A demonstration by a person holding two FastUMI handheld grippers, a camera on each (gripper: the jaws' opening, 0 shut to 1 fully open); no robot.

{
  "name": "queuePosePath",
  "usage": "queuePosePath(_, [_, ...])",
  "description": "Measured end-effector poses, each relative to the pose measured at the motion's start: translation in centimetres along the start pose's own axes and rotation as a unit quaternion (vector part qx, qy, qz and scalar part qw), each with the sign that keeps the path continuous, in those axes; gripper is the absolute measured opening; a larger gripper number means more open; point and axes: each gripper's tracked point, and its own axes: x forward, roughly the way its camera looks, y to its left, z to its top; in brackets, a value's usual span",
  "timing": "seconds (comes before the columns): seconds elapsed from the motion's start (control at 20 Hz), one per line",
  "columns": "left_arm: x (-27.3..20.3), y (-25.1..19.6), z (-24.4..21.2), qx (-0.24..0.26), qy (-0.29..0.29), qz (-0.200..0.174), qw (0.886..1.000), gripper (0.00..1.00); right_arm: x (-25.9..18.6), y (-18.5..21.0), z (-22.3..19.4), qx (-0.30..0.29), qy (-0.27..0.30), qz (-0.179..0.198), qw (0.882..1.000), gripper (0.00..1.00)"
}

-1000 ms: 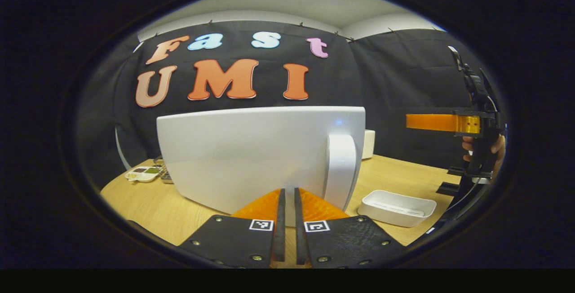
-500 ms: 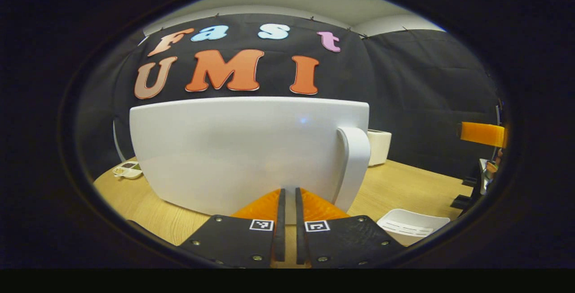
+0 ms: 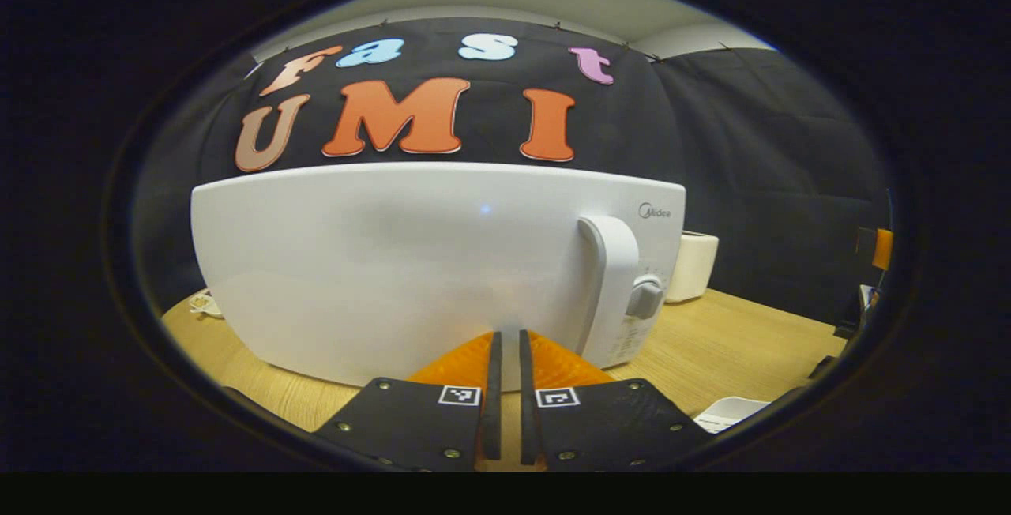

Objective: Open the microwave oven with the left hand, put the food in, and close the microwave oven.

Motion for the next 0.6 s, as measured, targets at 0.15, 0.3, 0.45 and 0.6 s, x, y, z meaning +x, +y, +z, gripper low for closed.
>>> queuePosePath(0.15, [0.2,0.1,-0.1,0.000,-0.003,0.006,1.000,0.03,0.1,-0.4,0.1,0.000,0.000,-0.004,1.000,0.95])
queuePosePath(0.3, [0.8,0.1,0.0,0.003,-0.001,0.010,1.000,0.07,-0.1,-0.3,0.1,0.006,0.001,-0.005,1.000,0.95])
queuePosePath(0.45, [0.3,0.8,0.0,0.012,0.006,0.022,1.000,0.06,-0.2,-0.3,0.3,0.005,-0.002,-0.007,1.000,0.94])
queuePosePath(0.6, [-2.1,1.4,2.7,0.005,-0.013,0.019,1.000,0.09,-0.2,-0.5,1.1,0.001,-0.010,-0.009,1.000,0.94])
